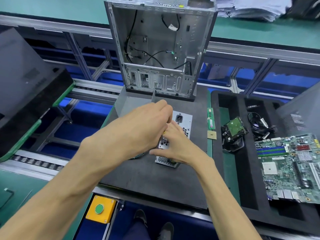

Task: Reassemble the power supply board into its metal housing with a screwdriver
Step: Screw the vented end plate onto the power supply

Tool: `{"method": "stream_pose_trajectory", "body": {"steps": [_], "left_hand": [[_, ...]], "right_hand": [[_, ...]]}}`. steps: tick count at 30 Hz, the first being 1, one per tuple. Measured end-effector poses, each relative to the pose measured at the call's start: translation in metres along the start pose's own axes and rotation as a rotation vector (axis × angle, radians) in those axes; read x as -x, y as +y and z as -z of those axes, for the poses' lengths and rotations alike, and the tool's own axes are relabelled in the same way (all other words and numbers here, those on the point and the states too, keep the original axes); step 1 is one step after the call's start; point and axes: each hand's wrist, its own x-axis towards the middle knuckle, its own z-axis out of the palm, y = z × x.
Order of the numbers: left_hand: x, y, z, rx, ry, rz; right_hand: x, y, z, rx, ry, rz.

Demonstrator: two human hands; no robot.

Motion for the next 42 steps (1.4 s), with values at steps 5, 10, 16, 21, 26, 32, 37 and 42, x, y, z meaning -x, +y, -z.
{"method": "stream_pose_trajectory", "body": {"steps": [5, 10, 16, 21, 26, 32, 37, 42], "left_hand": [[-0.005, 0.000, 0.000, -0.093, 0.020, 0.054], [-0.014, 0.002, 0.001, -0.213, 0.140, 0.172], [-0.015, 0.008, 0.007, -0.367, 0.199, 0.198], [-0.023, 0.013, 0.007, -0.340, 0.075, 0.143], [-0.022, 0.010, 0.011, -0.226, -0.100, 0.008], [-0.018, 0.005, 0.006, -0.049, -0.012, -0.087], [-0.011, -0.015, -0.014, 0.683, 0.292, 0.165], [-0.008, -0.039, -0.090, 1.160, 0.084, 0.624]], "right_hand": [[0.002, -0.003, -0.004, -0.189, 0.084, 0.025], [0.006, -0.011, 0.003, -0.281, 0.074, 0.003], [0.010, -0.009, 0.011, -0.435, 0.137, -0.031], [0.010, -0.003, 0.018, -0.701, 0.145, -0.086], [0.012, -0.003, 0.025, -0.848, 0.117, -0.108], [0.002, -0.011, 0.024, -0.865, 0.124, -0.068], [-0.004, -0.022, 0.018, -1.046, 0.145, -0.096], [-0.006, -0.020, 0.016, -1.206, 0.107, -0.061]]}}
